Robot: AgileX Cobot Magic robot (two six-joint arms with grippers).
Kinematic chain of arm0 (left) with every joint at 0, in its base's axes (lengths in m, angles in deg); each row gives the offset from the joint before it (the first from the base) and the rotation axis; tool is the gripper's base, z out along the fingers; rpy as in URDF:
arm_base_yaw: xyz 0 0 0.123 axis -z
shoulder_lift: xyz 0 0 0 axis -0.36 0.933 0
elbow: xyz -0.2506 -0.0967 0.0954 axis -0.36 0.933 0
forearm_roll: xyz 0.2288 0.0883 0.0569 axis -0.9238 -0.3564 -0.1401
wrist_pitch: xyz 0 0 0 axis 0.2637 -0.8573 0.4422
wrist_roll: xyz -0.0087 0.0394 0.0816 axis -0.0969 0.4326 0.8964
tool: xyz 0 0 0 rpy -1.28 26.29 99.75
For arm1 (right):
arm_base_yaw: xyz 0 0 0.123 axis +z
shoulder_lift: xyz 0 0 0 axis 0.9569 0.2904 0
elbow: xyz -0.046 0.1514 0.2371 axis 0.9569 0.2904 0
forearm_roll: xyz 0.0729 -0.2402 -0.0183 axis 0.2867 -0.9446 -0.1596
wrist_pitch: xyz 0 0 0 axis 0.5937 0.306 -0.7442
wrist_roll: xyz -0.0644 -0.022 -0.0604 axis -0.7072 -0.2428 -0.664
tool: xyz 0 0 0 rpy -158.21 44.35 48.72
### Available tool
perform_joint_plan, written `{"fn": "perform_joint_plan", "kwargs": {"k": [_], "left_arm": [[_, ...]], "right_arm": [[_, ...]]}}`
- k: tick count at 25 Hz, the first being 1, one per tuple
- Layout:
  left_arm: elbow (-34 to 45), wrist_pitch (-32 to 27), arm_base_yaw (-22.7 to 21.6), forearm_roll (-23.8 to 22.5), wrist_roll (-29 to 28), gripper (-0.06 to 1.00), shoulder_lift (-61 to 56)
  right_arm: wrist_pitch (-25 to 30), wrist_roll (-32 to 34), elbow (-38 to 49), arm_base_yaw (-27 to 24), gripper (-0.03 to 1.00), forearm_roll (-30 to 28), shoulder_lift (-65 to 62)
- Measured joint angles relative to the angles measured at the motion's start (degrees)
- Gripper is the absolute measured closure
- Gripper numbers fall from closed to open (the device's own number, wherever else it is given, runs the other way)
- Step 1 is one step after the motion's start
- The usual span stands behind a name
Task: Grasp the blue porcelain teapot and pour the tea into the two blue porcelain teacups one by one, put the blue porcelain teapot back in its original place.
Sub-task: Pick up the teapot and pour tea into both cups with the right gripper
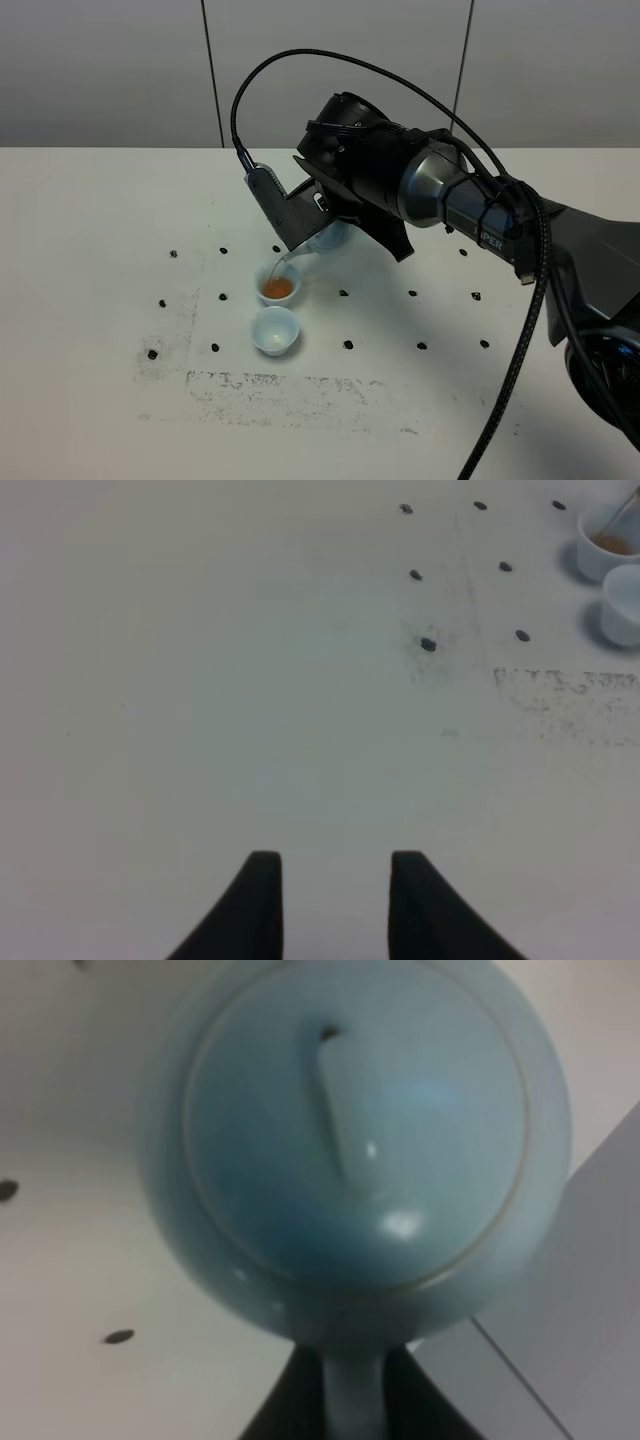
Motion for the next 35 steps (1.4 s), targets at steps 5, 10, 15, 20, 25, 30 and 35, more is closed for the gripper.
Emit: {"fn": "perform_joint_plan", "kwargs": {"k": [5,10,15,20,25,30,35], "left_arm": [[0.0,0.0,0.0,0.0,0.0,0.65,0.0],[0.0,0.0,0.0,0.0,0.0,0.65,0.0],[0.0,0.0,0.0,0.0,0.0,0.65,0.0],[0.0,0.0,0.0,0.0,0.0,0.65,0.0],[0.0,0.0,0.0,0.0,0.0,0.65,0.0],[0.0,0.0,0.0,0.0,0.0,0.65,0.0],[0.0,0.0,0.0,0.0,0.0,0.65,0.0]], "right_arm": [[0.0,0.0,0.0,0.09,0.93,-1.18,0.0],[0.05,0.07,0.0,0.27,0.93,-2.39,0.0],[0.05,0.9,0.0,0.65,0.93,-3.65,0.0],[0.05,1.07,0.0,0.72,0.93,-3.7,0.0],[0.05,1.14,0.0,0.72,0.93,-3.7,0.0],[0.05,1.14,0.0,0.72,0.93,-3.77,0.0],[0.05,1.14,0.0,0.72,0.93,-3.37,0.0]]}}
